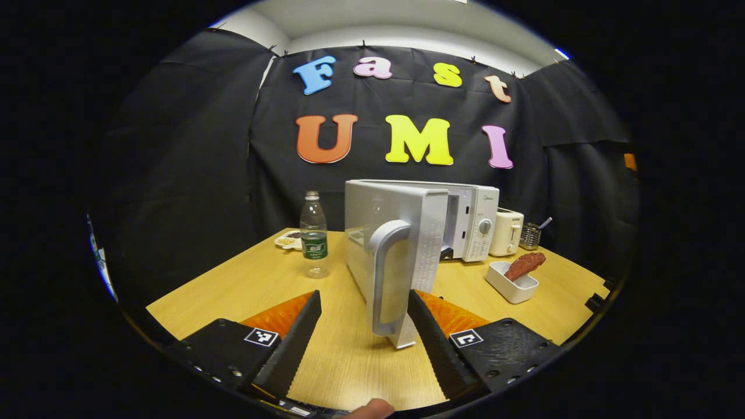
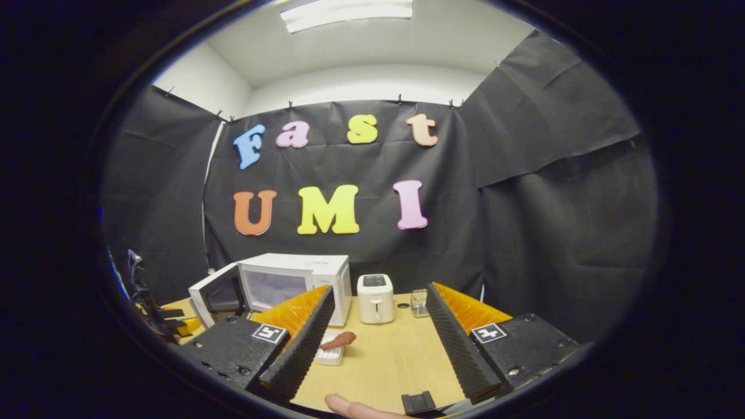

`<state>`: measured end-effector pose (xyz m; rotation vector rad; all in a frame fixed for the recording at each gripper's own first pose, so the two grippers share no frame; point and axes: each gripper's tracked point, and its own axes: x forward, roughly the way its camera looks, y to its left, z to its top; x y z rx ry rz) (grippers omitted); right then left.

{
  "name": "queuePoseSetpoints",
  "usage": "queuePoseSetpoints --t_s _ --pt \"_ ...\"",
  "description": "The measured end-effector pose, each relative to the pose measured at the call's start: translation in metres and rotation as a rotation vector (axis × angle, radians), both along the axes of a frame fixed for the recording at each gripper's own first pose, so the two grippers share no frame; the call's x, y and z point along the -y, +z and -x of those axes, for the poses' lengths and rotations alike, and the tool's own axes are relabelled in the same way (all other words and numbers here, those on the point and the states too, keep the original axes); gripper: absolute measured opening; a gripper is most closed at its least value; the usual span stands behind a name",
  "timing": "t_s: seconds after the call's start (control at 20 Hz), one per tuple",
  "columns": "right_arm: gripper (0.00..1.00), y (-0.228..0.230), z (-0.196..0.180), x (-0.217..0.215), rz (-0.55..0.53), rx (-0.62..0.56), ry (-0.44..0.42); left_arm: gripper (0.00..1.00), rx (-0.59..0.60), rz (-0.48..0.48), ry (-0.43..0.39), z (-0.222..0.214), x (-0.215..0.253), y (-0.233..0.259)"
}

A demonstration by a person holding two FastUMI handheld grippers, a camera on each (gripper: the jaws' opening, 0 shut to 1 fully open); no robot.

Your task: Open the microwave oven with the left hand, put the food in, and close the microwave oven.

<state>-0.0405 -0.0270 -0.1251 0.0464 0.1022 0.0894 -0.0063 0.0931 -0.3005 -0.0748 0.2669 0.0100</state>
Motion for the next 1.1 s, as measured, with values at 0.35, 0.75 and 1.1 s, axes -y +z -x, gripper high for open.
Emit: queuePoseSetpoints --t_s 0.35,0.75,1.1 --pt "1.00 -0.001 -0.006 -0.015 0.025 -0.006 0.012 0.92 0.078 0.029 -0.002 0.020 0.008 0.062" --pt "1.00 -0.043 -0.064 -0.022 0.014 -0.130 0.062 0.92 0.108 0.022 -0.024 -0.015 0.038 0.122" --pt "1.00 -0.122 -0.140 -0.035 0.020 -0.369 0.162 0.92 0.168 -0.002 0.018 -0.064 0.038 0.161"
